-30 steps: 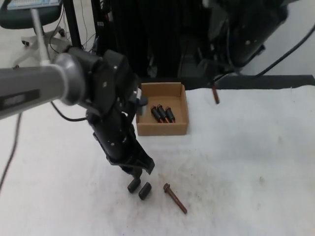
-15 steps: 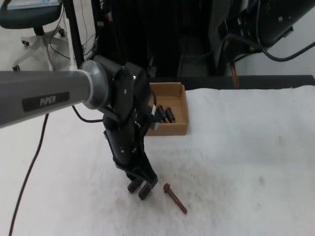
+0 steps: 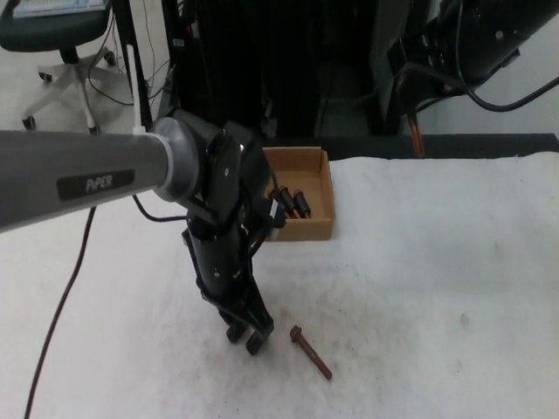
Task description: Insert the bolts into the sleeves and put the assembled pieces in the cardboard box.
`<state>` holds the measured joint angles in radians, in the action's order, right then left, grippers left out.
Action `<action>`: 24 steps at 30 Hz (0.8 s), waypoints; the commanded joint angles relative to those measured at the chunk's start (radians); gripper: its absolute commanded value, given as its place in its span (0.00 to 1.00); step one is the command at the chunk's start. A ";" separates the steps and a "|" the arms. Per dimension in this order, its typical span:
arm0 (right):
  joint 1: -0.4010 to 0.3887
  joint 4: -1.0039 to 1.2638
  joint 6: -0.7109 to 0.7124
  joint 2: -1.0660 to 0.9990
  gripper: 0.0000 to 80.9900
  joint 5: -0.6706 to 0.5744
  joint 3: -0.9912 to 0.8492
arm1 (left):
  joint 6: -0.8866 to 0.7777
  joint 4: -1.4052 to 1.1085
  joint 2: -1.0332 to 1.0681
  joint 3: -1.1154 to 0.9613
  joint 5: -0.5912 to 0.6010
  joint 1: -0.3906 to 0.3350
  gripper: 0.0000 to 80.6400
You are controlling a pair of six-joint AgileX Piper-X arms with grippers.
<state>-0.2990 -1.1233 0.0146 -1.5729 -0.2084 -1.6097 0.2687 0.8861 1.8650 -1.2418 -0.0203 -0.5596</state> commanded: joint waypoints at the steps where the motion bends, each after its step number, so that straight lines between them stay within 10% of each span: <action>1: 0.006 -0.002 0.007 0.010 0.01 -0.016 -0.004 | -0.001 0.018 0.026 -0.007 0.020 -0.004 0.41; 24: 0.010 0.002 0.008 0.010 0.01 -0.016 -0.004 | -0.022 0.023 0.048 -0.007 0.082 -0.004 0.41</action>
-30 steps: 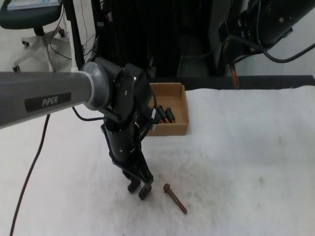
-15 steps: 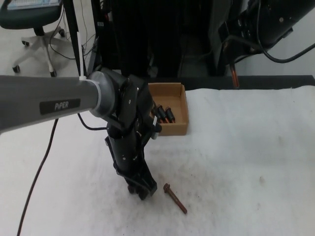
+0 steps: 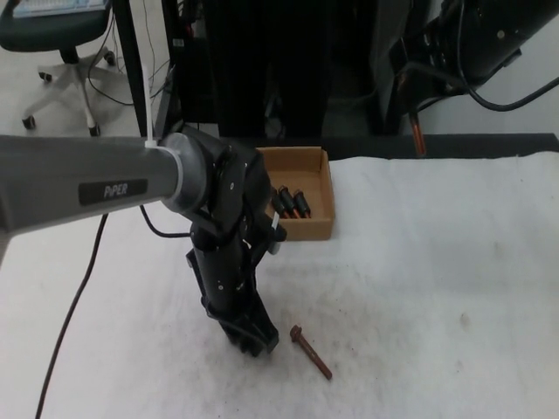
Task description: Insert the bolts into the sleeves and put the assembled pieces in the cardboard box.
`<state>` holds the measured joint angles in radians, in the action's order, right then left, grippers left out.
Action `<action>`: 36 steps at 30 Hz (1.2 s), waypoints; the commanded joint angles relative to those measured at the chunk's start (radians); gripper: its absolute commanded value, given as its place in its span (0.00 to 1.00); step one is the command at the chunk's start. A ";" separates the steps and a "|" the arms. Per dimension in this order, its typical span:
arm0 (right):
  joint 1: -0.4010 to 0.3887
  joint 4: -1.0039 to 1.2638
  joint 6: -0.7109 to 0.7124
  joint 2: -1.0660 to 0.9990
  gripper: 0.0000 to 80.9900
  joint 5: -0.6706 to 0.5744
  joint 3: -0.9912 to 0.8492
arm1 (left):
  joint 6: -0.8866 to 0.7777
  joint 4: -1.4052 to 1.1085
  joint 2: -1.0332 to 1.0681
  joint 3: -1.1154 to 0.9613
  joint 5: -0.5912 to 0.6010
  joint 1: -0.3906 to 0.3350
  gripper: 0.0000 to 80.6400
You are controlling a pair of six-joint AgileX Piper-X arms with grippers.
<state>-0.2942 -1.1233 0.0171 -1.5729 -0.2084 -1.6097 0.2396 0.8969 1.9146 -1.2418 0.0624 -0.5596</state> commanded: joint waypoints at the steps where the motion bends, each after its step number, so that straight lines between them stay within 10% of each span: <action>1: 0.005 0.002 0.006 0.010 0.01 -0.016 -0.004 | 0.007 0.012 -0.002 -0.007 -0.001 -0.004 0.41; 7: 0.005 0.002 0.006 0.010 0.01 -0.016 -0.004 | 0.023 0.012 -0.002 -0.007 -0.034 -0.004 0.39; 11: 0.005 0.002 0.006 0.010 0.01 -0.016 -0.004 | 0.052 0.010 0.000 -0.007 -0.045 -0.004 0.00; 24: 0.007 0.120 -0.037 0.024 0.01 -0.008 -0.004 | -0.042 -0.209 -0.244 -0.007 -0.033 0.026 0.00; 36: 0.007 0.756 -0.341 0.031 0.01 -0.483 -0.004 | -0.408 -0.998 -0.725 0.380 0.506 0.202 0.00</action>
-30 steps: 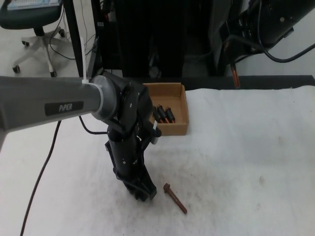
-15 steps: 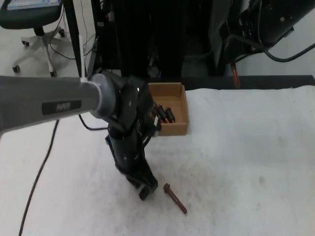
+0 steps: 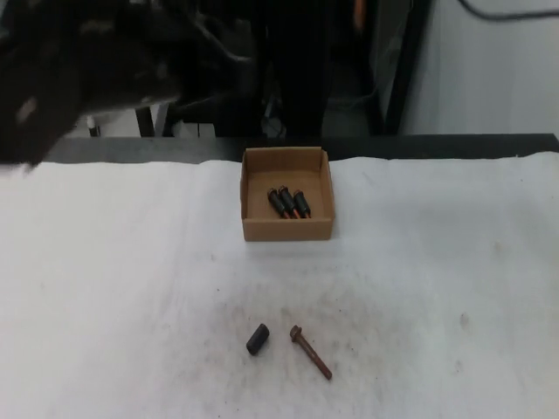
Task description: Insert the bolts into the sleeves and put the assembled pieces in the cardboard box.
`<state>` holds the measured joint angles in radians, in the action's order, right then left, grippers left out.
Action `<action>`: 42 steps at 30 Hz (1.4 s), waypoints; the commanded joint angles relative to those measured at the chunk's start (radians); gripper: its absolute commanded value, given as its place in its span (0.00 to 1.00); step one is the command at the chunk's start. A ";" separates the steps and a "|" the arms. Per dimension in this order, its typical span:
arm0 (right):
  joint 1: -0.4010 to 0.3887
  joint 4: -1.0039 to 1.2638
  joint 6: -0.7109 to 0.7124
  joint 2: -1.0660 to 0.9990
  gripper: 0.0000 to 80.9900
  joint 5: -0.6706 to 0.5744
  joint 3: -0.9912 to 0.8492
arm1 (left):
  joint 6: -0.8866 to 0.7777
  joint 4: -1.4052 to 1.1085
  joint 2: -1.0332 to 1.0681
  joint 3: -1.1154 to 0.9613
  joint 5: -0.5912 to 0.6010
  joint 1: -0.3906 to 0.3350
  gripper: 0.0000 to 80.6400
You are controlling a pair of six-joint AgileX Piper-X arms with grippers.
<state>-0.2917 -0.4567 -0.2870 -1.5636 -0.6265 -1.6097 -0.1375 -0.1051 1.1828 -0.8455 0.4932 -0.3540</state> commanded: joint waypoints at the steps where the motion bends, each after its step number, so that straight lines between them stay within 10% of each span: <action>1: 0.004 0.133 -0.059 0.022 0.01 -0.111 -0.004 | -0.064 -0.067 -0.014 0.032 0.134 0.011 0.00; 11: -0.065 0.379 -0.076 0.022 0.01 -0.431 -0.004 | -0.230 -0.485 -0.041 0.214 0.368 0.046 0.00; 42: -0.212 0.191 0.206 0.022 0.01 -0.428 -0.001 | -0.343 -0.601 0.019 0.109 0.432 0.052 0.00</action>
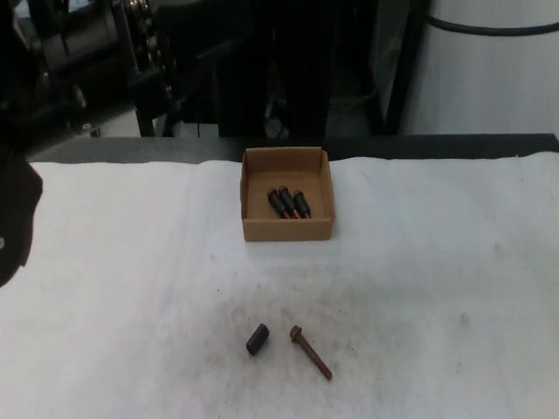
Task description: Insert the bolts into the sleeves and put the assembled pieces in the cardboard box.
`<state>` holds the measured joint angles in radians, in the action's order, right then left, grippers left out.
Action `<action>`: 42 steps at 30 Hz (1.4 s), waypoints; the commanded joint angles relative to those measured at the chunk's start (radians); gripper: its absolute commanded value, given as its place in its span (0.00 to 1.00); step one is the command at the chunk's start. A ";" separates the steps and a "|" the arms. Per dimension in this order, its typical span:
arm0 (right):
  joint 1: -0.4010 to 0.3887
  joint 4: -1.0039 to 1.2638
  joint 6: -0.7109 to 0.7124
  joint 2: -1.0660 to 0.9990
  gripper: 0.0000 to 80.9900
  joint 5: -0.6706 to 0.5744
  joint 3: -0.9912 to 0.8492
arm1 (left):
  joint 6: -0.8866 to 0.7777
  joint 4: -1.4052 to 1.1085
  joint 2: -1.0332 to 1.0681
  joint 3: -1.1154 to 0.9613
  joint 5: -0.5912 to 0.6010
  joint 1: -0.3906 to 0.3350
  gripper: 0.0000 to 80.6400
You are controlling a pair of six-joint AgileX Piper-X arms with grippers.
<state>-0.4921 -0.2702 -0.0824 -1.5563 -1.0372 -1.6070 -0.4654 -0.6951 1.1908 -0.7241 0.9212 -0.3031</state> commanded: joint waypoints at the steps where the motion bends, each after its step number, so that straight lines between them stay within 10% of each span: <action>1: -0.013 0.005 0.001 0.014 0.01 -0.017 -0.004 | -0.015 -0.011 0.016 -0.012 0.011 0.001 0.00; 42: -0.024 0.019 -0.014 0.012 0.01 -0.015 -0.004 | -0.015 0.010 0.020 -0.012 0.038 0.001 0.00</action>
<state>-0.5148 -0.2547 -0.0934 -1.5563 -1.0427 -1.6070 -0.4703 -0.6741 1.2087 -0.7238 0.9520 -0.3031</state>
